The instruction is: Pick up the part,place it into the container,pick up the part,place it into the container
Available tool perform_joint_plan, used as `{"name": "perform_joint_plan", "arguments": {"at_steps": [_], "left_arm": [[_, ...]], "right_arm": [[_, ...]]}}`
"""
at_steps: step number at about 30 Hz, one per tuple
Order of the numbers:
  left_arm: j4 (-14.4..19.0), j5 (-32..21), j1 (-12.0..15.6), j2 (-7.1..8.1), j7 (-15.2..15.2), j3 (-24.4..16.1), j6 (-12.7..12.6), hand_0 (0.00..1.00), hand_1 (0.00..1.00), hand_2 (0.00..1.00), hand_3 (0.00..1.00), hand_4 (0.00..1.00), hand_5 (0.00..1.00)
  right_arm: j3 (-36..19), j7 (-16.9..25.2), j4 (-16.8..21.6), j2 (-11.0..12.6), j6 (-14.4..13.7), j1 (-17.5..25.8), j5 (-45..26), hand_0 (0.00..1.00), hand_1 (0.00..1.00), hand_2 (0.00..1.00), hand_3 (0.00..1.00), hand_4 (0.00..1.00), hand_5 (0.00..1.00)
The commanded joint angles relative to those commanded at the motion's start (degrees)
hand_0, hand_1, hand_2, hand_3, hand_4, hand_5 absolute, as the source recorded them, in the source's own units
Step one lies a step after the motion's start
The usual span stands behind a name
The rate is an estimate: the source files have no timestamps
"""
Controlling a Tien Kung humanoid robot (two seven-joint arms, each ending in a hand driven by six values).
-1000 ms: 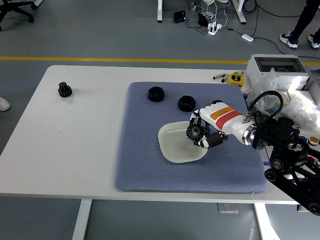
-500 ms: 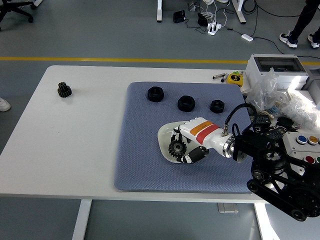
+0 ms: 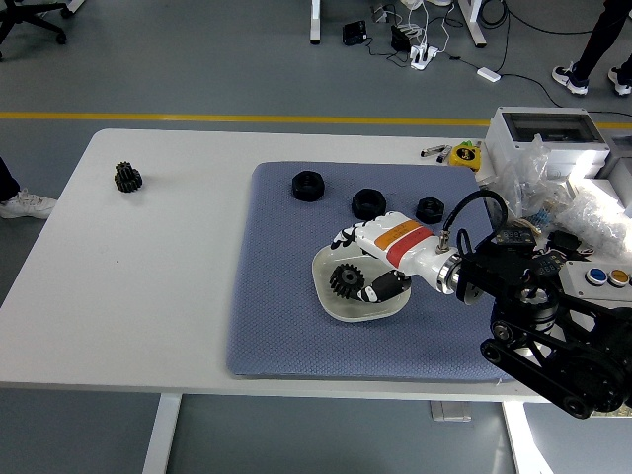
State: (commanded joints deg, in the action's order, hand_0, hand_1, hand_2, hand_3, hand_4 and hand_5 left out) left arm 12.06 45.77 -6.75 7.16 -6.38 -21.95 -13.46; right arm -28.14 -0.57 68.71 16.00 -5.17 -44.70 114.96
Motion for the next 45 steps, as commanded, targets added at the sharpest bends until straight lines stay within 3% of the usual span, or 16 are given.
{"name": "perform_joint_plan", "arguments": {"at_steps": [3, 4, 9, 10, 14, 16, 21, 22, 27, 28, 39, 45], "left_arm": [[0.0, -0.1, -0.03, 0.06, 0.02, 0.08, 0.0, 0.647, 0.649, 0.609, 0.549, 0.585, 0.474], [0.0, -0.2, -0.06, 0.09, 0.05, 0.15, -0.02, 0.647, 0.65, 0.608, 0.55, 0.585, 0.474], [-0.01, -0.68, -0.17, 0.16, 0.17, 0.4, -0.1, 0.647, 0.65, 0.608, 0.55, 0.585, 0.474], [-0.01, -0.66, -0.19, 0.18, 0.16, 0.38, -0.1, 0.647, 0.651, 0.609, 0.55, 0.586, 0.475], [-0.01, -0.54, -0.15, 0.3, 0.15, 0.3, -0.07, 0.647, 0.651, 0.609, 0.55, 0.586, 0.475], [-0.03, -0.33, -0.12, 0.26, 0.04, 0.03, -0.07, 0.647, 0.651, 0.608, 0.55, 0.586, 0.475], [0.0, -0.2, -0.36, 0.15, -0.06, -0.07, -0.07, 0.647, 0.651, 0.608, 0.55, 0.586, 0.475], [-0.01, -0.34, -0.35, 0.14, -0.04, -0.06, -0.11, 0.647, 0.653, 0.611, 0.55, 0.586, 0.475], [0.03, -0.01, -0.4, 0.14, -0.12, -0.15, -0.02, 0.647, 0.653, 0.611, 0.55, 0.586, 0.475], [0.02, -0.05, -0.35, 0.1, -0.13, -0.25, -0.06, 0.647, 0.655, 0.611, 0.551, 0.585, 0.474], [0.13, 1.59, -0.61, -0.12, -0.49, -1.02, 0.2, 0.647, 0.657, 0.611, 0.551, 0.585, 0.475], [0.17, 1.7, -0.81, -0.24, -0.52, -1.11, 0.21, 0.647, 0.66, 0.612, 0.551, 0.585, 0.475]], "right_arm": [[-0.35, 0.18, 0.06, 0.45, 0.91, -0.33, 0.05, 0.396, 0.592, 0.835, 0.975, 0.998, 0.364], [-0.47, 0.11, 0.14, 0.65, 1.08, -0.41, 0.01, 0.457, 0.626, 0.866, 0.988, 0.998, 0.369], [-3.07, -0.72, 0.33, 2.42, -0.31, -1.05, -0.5, 0.457, 0.626, 0.866, 0.988, 0.998, 0.369], [-3.68, -0.69, 0.01, 2.8, -0.33, -1.41, -0.63, 0.456, 0.604, 0.769, 0.862, 0.998, 0.36], [-4.99, -0.4, -2.25, 3.79, -0.56, -2.68, -1.1, 0.456, 0.604, 0.769, 0.862, 0.998, 0.36], [-3.86, 0.48, -4.27, 4.01, -1.08, -3.38, -2.96, 0.436, 0.59, 0.739, 0.813, 0.998, 0.343], [-1.69, 1.09, -7.41, 4.73, -1.08, -4.39, -2.87, 0.436, 0.59, 0.739, 0.813, 0.998, 0.343], [-1.15, 1.31, -7.85, 4.89, -1.08, -4.63, -2.77, 0.414, 0.575, 0.711, 0.762, 0.998, 0.328], [2.29, 2.16, -10.51, 5.34, -0.23, -6.35, -2.13, 0.414, 0.575, 0.711, 0.762, 0.998, 0.328], [3.01, 2.39, -10.88, 5.32, -0.47, -6.66, -2.08, 0.411, 0.568, 0.7, 0.703, 0.975, 0.332], [9.75, 4.68, -17.73, 2.54, -4.54, -9.66, -3.51, 0.392, 0.545, 0.683, 0.664, 0.951, 0.321], [11.89, 5.3, -19.65, 1.31, -4.67, -10.04, -4.06, 0.374, 0.522, 0.657, 0.641, 0.916, 0.301]]}}
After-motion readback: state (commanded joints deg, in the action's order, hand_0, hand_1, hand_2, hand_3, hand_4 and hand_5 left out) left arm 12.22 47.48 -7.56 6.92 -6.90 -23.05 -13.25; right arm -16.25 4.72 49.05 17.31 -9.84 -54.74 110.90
